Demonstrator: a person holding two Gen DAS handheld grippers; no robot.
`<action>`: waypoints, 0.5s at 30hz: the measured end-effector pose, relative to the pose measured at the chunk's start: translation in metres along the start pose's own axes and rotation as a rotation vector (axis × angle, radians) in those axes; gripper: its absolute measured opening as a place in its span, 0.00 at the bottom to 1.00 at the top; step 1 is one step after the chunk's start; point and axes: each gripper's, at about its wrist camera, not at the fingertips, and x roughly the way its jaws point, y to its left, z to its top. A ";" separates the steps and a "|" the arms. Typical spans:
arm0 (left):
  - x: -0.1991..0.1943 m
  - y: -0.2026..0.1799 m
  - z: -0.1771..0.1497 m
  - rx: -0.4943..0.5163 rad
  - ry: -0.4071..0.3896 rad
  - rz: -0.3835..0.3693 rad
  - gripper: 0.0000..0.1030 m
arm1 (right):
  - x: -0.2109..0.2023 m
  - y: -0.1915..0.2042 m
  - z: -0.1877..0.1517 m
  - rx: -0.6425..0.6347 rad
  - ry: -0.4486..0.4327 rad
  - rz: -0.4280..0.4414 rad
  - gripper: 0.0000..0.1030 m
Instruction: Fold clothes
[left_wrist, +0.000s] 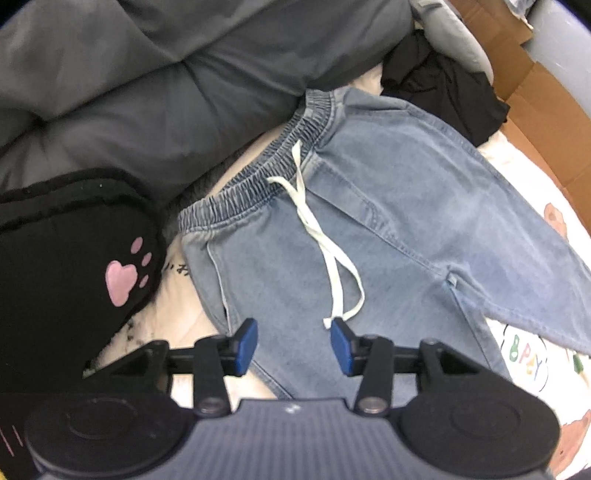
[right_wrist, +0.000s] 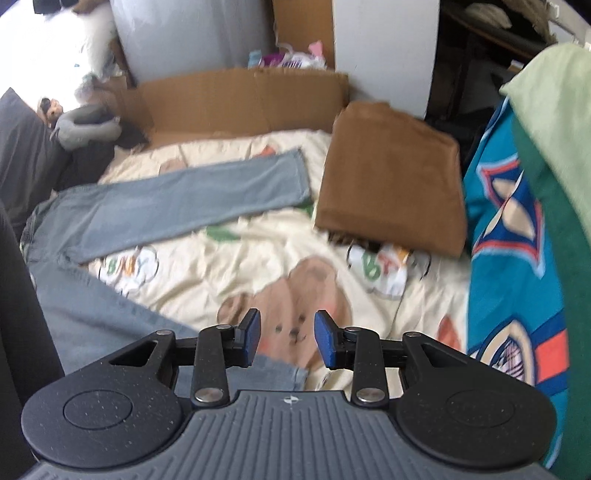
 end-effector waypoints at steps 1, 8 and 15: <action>0.002 0.000 -0.001 0.001 0.002 0.001 0.48 | 0.004 0.003 -0.006 -0.001 0.011 0.001 0.40; 0.019 0.003 -0.009 0.014 0.042 0.014 0.49 | 0.038 0.023 -0.032 -0.035 0.095 0.029 0.40; 0.028 0.011 -0.008 -0.013 0.052 0.021 0.55 | 0.077 0.048 -0.043 -0.093 0.171 0.082 0.40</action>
